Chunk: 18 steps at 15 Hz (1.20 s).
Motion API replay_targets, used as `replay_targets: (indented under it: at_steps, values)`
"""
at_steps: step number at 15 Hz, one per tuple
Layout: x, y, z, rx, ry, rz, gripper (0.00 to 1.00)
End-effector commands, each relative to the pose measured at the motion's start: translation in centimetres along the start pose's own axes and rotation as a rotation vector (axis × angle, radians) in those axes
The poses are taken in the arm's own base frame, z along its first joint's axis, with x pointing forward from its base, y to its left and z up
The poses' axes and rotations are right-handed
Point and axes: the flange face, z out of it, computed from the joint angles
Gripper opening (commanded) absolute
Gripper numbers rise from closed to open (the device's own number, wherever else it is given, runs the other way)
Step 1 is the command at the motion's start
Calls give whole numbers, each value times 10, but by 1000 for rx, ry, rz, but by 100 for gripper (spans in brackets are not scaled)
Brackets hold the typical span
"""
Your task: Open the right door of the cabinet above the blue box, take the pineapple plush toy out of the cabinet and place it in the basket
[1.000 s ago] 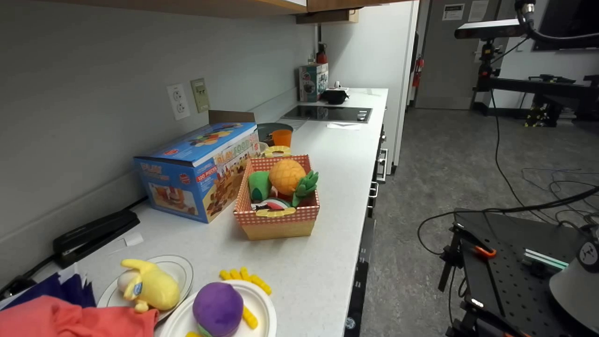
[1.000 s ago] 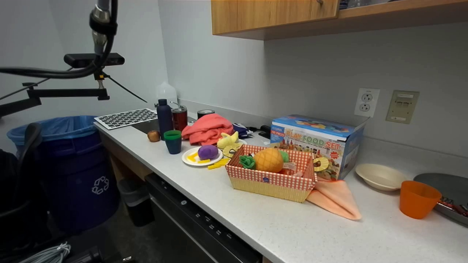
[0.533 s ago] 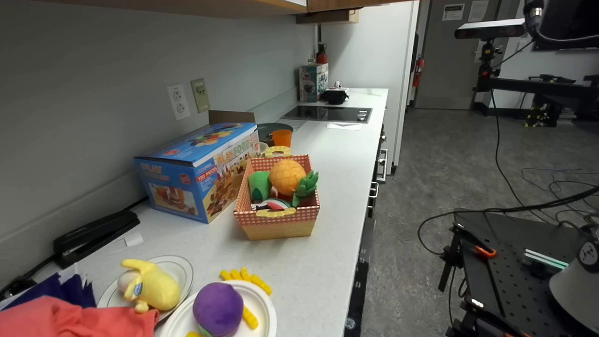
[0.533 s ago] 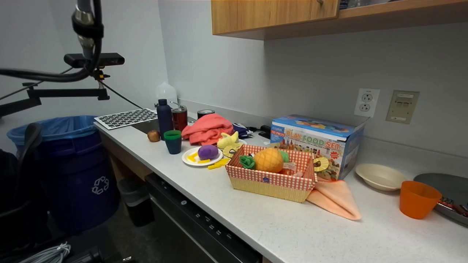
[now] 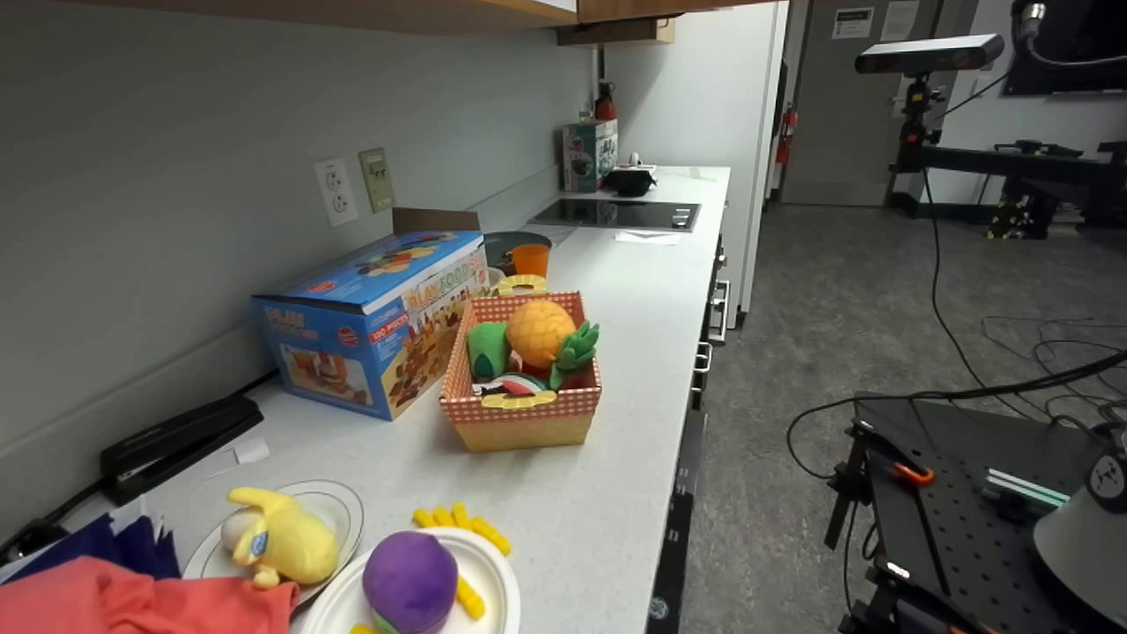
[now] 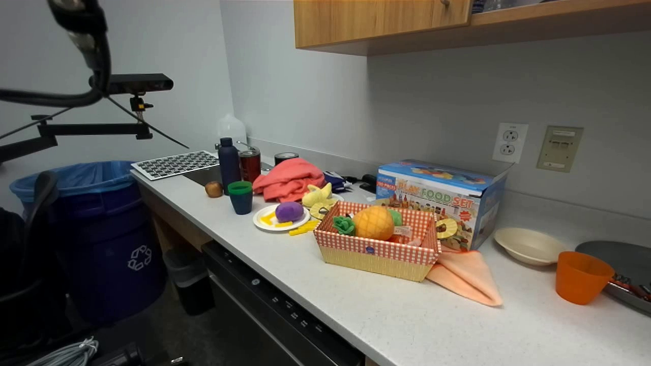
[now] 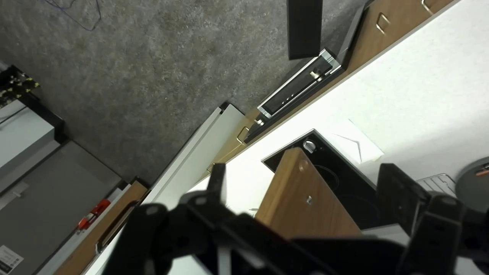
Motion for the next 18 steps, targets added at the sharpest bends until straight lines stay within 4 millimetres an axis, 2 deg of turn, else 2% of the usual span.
replay_targets:
  at_steps: [1,8,18]
  values:
    - [1,0,0,0,-1,0,100]
    - [23,15,21,46,7,46,100]
    - [46,25,32,187,186,117,100]
